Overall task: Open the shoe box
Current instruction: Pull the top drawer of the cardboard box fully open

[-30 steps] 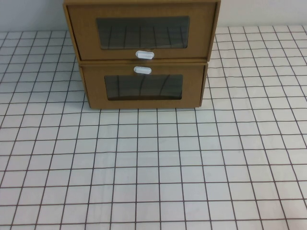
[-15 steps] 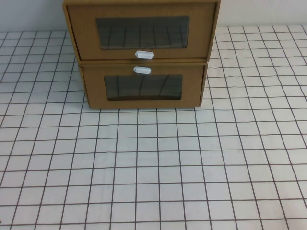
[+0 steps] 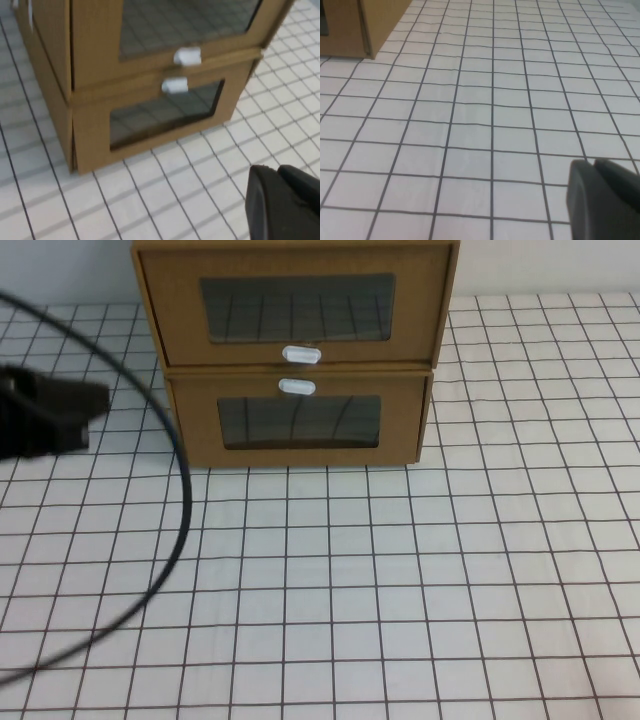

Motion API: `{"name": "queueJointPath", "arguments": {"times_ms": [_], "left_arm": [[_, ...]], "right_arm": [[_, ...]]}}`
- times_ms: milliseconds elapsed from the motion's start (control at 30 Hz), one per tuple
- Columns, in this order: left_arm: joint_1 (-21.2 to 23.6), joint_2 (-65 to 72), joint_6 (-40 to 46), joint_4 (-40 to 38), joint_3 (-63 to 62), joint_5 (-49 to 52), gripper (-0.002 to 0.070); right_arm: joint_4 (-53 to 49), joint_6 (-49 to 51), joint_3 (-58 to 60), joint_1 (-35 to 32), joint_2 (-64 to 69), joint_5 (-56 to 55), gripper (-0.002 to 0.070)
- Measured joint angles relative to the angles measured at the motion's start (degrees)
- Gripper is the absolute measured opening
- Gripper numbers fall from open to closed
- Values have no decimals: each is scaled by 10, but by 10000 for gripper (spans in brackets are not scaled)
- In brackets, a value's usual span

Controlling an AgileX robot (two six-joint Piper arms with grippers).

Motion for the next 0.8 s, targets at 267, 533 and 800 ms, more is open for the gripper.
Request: {"name": "queueJointPath", "arguments": {"times_ms": [267,533,800], "left_arm": [[-14,228,54,-22,-312,20,-2],[-58,433,60,-23,-590,69,-2],[-64,558,44,-13,-726,99,-2]], "right_arm": [[0,0,0,0,0,0,-13],[0,0,0,0,0,0,-14],[0,0,0,0,0,0,-14]]}}
